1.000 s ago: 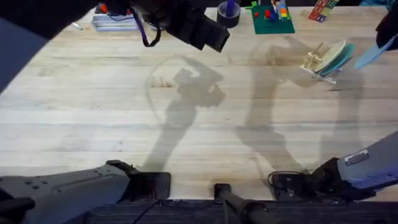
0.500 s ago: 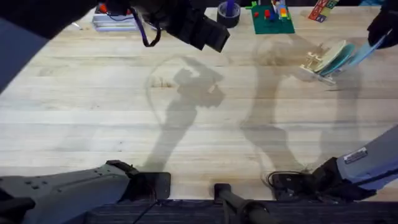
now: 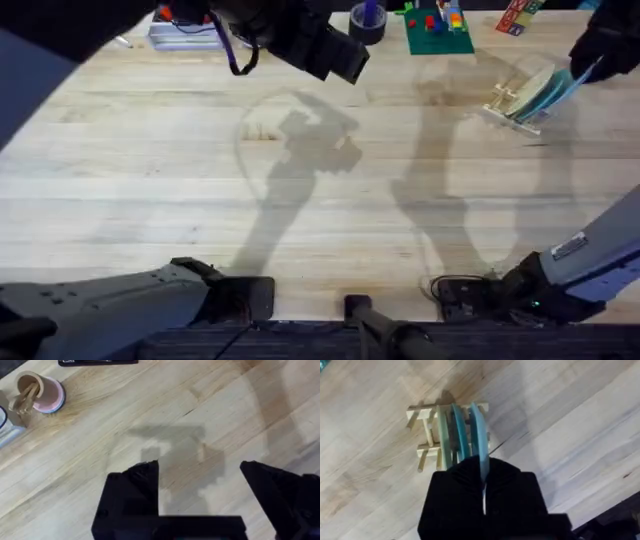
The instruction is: Pick up the plates from the table one by one and place each into a slot on the dish rack.
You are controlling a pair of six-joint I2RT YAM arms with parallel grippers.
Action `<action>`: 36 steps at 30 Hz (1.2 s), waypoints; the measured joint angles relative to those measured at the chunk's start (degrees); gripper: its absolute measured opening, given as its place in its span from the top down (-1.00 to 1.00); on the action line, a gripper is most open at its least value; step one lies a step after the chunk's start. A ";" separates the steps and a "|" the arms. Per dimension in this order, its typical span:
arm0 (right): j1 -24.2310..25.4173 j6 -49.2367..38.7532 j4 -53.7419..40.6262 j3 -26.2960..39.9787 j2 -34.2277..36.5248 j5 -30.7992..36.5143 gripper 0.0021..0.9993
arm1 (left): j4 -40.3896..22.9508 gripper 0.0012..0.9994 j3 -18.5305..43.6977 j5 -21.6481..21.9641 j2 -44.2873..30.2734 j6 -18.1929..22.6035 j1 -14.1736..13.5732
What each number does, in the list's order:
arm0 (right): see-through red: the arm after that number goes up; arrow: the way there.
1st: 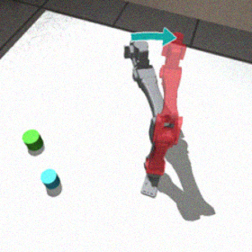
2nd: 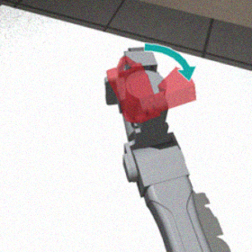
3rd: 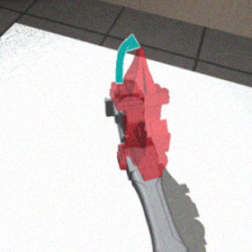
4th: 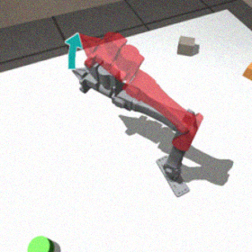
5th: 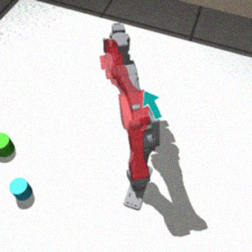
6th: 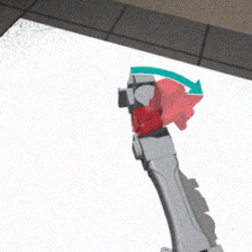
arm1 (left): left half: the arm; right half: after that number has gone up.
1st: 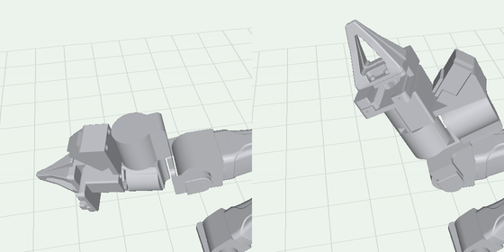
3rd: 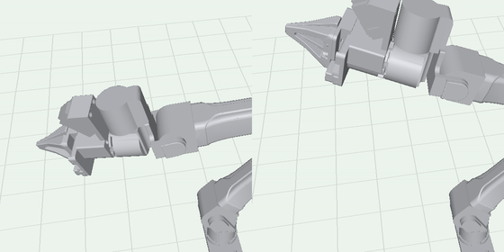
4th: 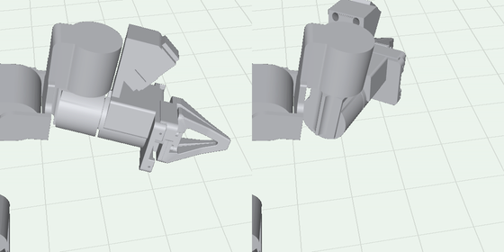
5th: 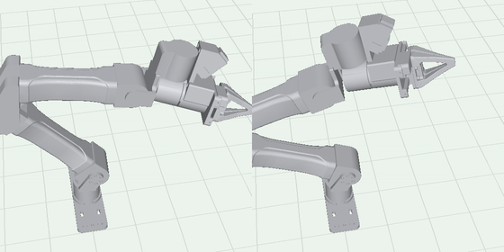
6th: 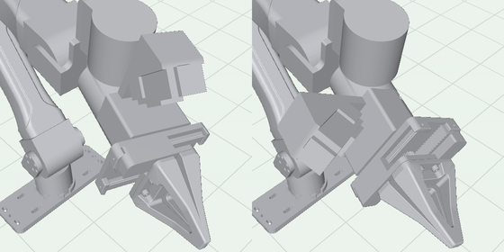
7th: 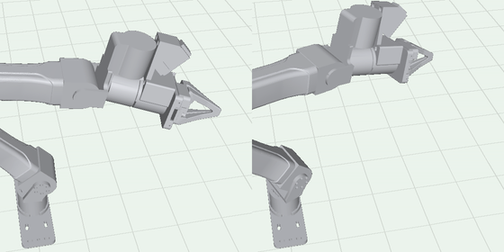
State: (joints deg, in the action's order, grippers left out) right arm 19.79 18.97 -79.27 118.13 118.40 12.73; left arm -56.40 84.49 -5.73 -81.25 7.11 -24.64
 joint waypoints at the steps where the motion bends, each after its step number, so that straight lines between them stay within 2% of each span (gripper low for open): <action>1: 0.00 -0.12 -0.02 0.00 0.19 -0.13 0.95 | 0.00 -0.99 0.00 0.02 0.00 0.00 0.00; 26: 0.00 -0.81 0.00 0.00 1.25 -0.37 0.95 | 0.00 -0.99 0.00 0.00 0.00 0.00 0.00; 32: 0.00 -0.97 0.06 0.00 1.25 -0.41 0.65 | 0.00 -0.99 0.00 0.02 -0.01 0.00 -0.01; 36: 0.00 -1.01 0.05 0.00 1.25 -0.54 0.60 | 0.00 -0.99 0.00 0.02 0.00 0.00 0.00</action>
State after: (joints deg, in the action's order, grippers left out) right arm 19.79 17.96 -79.22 118.13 119.66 12.19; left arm -56.40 84.49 -5.72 -81.25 7.11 -24.64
